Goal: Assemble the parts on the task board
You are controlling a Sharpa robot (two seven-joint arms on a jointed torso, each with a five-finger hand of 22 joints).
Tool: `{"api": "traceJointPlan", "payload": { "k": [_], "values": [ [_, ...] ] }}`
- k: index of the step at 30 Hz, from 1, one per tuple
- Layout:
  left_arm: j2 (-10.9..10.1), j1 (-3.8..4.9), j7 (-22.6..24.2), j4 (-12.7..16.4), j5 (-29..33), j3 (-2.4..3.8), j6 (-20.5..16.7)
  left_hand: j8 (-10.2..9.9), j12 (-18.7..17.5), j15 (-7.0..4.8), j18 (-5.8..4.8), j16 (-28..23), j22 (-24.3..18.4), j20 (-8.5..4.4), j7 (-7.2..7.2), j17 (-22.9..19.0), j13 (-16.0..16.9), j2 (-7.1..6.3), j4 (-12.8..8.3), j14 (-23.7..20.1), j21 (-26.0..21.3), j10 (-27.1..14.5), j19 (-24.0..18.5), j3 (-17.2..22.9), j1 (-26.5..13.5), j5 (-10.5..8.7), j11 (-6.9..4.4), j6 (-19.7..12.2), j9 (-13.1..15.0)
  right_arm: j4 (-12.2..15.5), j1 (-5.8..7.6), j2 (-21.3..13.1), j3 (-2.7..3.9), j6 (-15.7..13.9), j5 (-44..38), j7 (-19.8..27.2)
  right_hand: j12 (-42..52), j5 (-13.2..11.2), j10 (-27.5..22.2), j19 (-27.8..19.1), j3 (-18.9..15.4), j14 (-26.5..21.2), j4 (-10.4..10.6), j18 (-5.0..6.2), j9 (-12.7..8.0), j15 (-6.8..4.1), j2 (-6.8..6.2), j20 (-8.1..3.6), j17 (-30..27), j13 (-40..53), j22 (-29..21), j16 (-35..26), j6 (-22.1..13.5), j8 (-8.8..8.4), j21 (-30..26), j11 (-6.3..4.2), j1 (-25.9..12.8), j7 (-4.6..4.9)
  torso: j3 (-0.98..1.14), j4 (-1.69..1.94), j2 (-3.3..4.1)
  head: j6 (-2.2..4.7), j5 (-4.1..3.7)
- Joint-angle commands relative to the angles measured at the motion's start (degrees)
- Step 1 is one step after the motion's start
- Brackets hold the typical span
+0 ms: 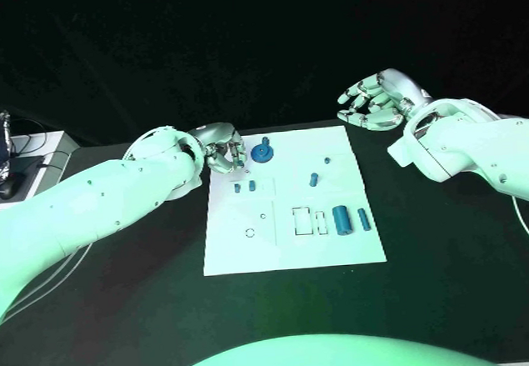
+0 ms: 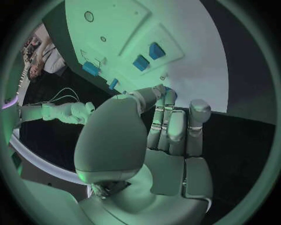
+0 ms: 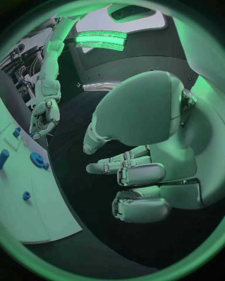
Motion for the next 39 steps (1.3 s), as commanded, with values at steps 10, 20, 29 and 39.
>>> {"api": "traceJointPlan", "payload": {
  "k": [10, 20, 29, 39],
  "values": [
    [1.96, -0.16, -0.01, -2.35, -0.98, -0.87, 1.44, -0.22, -0.39, -0.14, -0.35, 0.32, 0.25, 0.12, 0.12, 0.21, 0.02, 0.08, -0.21, 0.45, 0.31, 0.5, 0.36, -0.21, -0.54, 0.28, -0.13, 0.45, 0.07, 0.11, -0.02, 0.15, 0.02, 0.37, -0.91, 0.36, -0.2, 0.27, 0.15, 2.41, 0.12, 3.3, -0.1, -0.83, 0.05, 0.17, -0.09, 0.11, 4.52, -0.05, 9.16, -0.04, 0.12, -0.23, -0.22, 0.01, -0.51, 0.04, 0.03, -0.08, 0.04, -0.31, -0.07],
    [2.93, -0.36, 0.19, -3.1, -0.92, -1.37, 1.31, -0.24, -0.49, -0.15, -0.34, 0.31, 0.22, 0.12, 0.12, 0.14, 0.03, 0.09, -0.21, 0.44, 0.29, 0.57, 0.34, -0.22, -0.58, 0.28, -0.13, 0.49, 0.1, 0.15, -0.02, 0.23, 0.02, 0.39, -0.98, 0.37, -0.2, 0.27, 0.15, 2.41, 0.12, 3.3, -0.1, -0.83, 0.05, 0.17, -0.09, 0.11, 4.52, -0.05, 9.16, -0.04, 0.12, -0.23, -0.22, 0.01, -0.51, 0.04, -0.01, -0.06, 0.0, -0.39, -0.08],
    [3.18, -0.38, -0.01, -3.41, -0.9, -1.42, 1.1, -0.27, -0.62, -0.15, -0.34, 0.32, 0.2, 0.12, 0.11, 0.16, 0.05, 0.13, -0.19, 0.46, 0.28, 0.67, 0.32, -0.25, -0.65, 0.28, -0.14, 0.56, 0.13, 0.15, -0.02, 0.24, 0.02, 0.42, -1.0, 0.36, -0.2, 0.27, 0.15, 2.41, 0.12, 3.3, -0.1, -0.83, 0.05, 0.17, -0.09, 0.11, 4.52, -0.05, 9.16, -0.04, 0.12, -0.23, -0.22, 0.01, -0.51, 0.04, 0.0, 0.01, -0.04, -0.34, -0.21],
    [3.6, -0.37, -0.44, -4.02, -1.07, -1.6, 2.27, -0.3, -0.77, -0.15, -0.34, 0.3, 0.22, 0.12, 0.1, 0.04, 0.09, 0.19, -0.2, 0.44, 0.3, 0.82, 0.34, -0.27, -0.7, 0.27, -0.15, 0.67, 0.19, 0.31, -0.02, 0.2, 0.02, 0.62, -1.01, 0.25, -0.55, 0.28, 0.16, 2.4, 0.14, 3.29, -0.17, -0.83, 0.06, 0.21, -0.05, 0.15, 4.52, -0.33, 9.19, -0.05, 0.13, -0.25, -0.21, 0.05, -0.56, 0.07, -0.01, -0.06, 0.01, -0.26, -0.33]
  ]
}}
